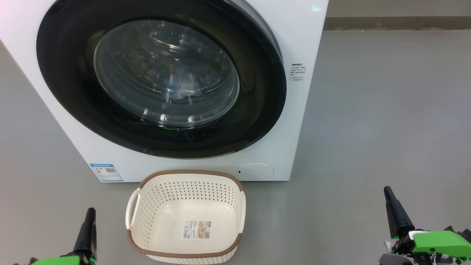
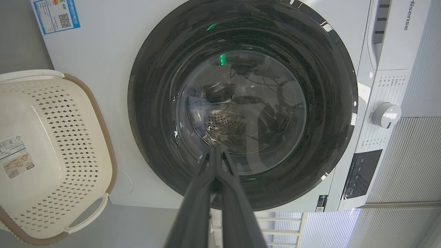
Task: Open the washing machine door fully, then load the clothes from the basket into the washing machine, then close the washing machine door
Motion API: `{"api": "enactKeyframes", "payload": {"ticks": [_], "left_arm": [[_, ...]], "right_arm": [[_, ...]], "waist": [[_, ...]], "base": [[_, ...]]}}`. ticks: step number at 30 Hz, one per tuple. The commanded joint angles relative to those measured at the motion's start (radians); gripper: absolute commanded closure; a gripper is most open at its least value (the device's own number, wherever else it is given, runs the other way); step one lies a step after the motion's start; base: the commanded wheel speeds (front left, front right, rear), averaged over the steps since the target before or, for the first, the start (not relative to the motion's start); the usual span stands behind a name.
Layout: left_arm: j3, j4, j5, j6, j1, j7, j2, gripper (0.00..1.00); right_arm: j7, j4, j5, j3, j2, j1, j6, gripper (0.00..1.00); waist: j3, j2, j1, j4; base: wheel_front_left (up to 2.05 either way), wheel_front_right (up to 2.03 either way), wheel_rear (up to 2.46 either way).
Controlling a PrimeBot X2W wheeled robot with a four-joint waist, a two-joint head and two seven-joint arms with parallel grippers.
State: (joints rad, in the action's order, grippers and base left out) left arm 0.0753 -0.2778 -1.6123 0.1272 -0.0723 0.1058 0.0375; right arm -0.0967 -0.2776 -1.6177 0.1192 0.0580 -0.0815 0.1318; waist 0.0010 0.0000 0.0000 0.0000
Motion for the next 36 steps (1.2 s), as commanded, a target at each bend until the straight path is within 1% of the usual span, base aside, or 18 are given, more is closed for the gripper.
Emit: {"api": "enactKeyframes", "payload": {"ticks": [1,36], "left_arm": [[0.036,0.028,0.001,0.003,-0.041,0.005,0.016,1.00],[0.037,0.028,0.003,0.003,-0.041,0.006,0.015,1.00]], "right_arm": [[-0.008,0.029,0.001,-0.015,0.000,-0.031,-0.001,1.00],[-0.011,0.029,0.003,-0.012,-0.002,-0.031,-0.001,1.00]], "waist": [[0.000,0.0000,0.0000,0.000],[0.000,0.0000,0.0000,0.000]], "base": [[0.00,0.00,0.00],[0.00,0.00,0.00]]}}
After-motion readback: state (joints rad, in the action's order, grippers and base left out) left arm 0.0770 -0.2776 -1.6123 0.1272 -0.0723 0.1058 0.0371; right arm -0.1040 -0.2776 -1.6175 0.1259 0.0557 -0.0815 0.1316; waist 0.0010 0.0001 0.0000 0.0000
